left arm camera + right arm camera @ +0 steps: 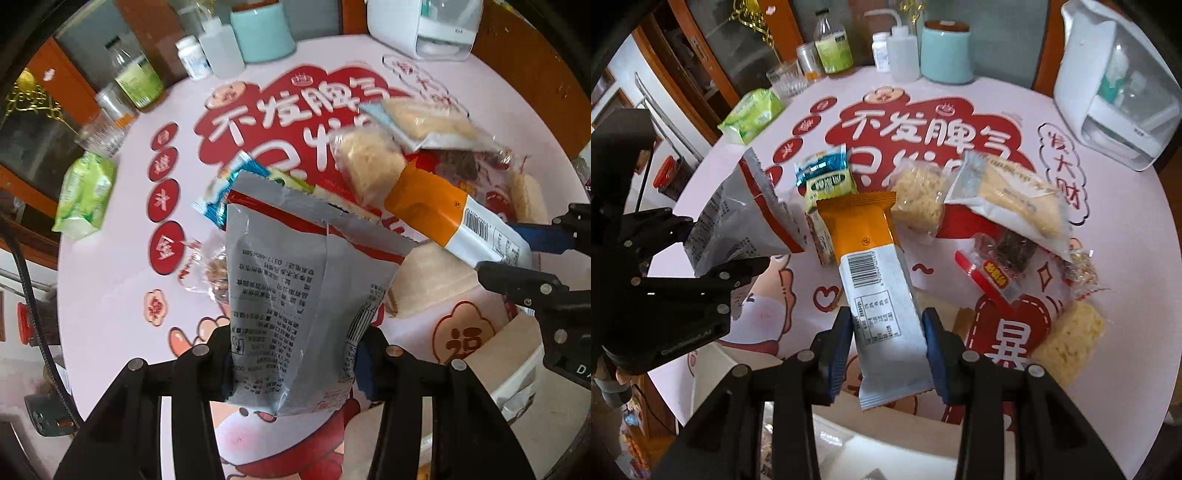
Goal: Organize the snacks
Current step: 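Lower both snacks into the white tray and open both grippers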
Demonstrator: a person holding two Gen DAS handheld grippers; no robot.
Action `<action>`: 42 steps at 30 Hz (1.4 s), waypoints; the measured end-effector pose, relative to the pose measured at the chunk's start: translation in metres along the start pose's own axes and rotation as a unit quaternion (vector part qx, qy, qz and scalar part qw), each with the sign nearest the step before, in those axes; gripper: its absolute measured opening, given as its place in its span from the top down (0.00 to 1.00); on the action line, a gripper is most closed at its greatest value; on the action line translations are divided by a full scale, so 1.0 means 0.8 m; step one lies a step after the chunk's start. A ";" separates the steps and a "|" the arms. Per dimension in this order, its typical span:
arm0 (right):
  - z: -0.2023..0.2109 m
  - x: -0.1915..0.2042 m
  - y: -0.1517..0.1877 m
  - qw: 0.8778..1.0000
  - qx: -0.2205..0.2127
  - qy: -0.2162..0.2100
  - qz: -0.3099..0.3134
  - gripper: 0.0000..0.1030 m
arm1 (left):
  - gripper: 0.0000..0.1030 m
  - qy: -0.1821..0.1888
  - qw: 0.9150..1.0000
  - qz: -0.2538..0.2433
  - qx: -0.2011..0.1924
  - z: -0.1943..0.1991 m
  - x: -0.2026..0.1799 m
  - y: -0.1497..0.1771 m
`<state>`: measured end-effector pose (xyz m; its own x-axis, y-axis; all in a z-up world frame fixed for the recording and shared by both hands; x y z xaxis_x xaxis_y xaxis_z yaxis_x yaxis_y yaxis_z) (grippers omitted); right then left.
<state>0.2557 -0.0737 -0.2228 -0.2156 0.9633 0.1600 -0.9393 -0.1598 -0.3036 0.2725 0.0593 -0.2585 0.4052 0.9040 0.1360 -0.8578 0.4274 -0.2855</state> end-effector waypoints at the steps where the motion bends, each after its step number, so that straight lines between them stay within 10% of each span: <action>1: 0.009 0.000 0.000 1.000 -0.008 0.001 -0.002 0.63 | 0.54 -0.001 1.000 0.002 -0.005 0.009 0.000 0.000; 25: 0.195 0.005 0.125 0.988 -0.124 0.025 -0.088 0.62 | 0.54 0.037 0.990 -0.012 -0.135 0.208 -0.084 0.068; 42: 0.174 -0.010 0.245 0.981 -0.071 0.092 -0.154 0.61 | 0.53 0.026 0.994 -0.056 -0.095 0.178 -0.148 0.151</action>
<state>0.0360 -0.1424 -0.1529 0.1368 0.9858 0.0972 -0.9028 0.1645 -0.3975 0.0762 0.0037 -0.1740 0.5150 0.8472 0.1303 -0.7332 0.5141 -0.4451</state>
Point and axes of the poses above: each gripper's, at about its wrist camera, not at the fingertips, and z roughly against the way its jaws point, x to its left, y to its underside, the point moved 9 cm from there along -z, roughly the way its jaws point, and after that the axes turned 6 degrees about -z, right-handed, at the moved point
